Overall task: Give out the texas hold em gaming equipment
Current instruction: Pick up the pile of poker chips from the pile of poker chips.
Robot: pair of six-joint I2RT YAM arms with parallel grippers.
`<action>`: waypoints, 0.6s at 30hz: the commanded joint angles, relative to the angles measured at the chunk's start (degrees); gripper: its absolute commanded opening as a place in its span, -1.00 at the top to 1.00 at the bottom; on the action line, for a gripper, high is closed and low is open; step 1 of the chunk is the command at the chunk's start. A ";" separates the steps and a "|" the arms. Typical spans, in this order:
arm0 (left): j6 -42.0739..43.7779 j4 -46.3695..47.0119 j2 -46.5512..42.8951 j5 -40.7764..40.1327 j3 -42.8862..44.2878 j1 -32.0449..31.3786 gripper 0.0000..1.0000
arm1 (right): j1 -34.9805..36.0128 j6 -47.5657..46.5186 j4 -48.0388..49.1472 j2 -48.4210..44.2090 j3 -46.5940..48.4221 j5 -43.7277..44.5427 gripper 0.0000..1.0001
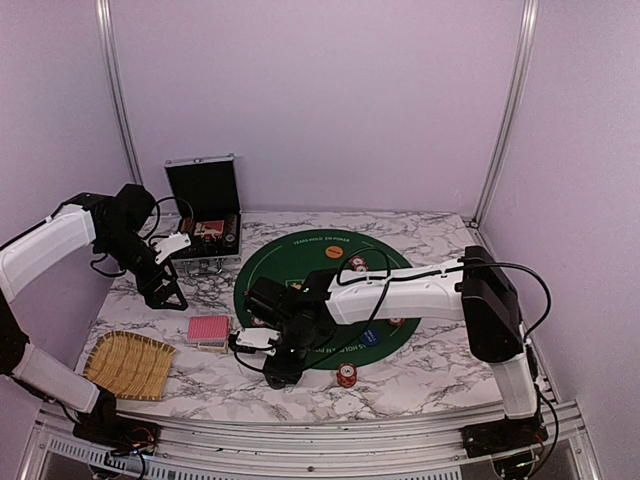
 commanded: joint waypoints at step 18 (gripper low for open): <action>-1.60 -1.30 -0.12 -0.83 1.50 0.40 -0.98 | -3.01 2.67 1.49 -6.16 2.47 1.91 0.84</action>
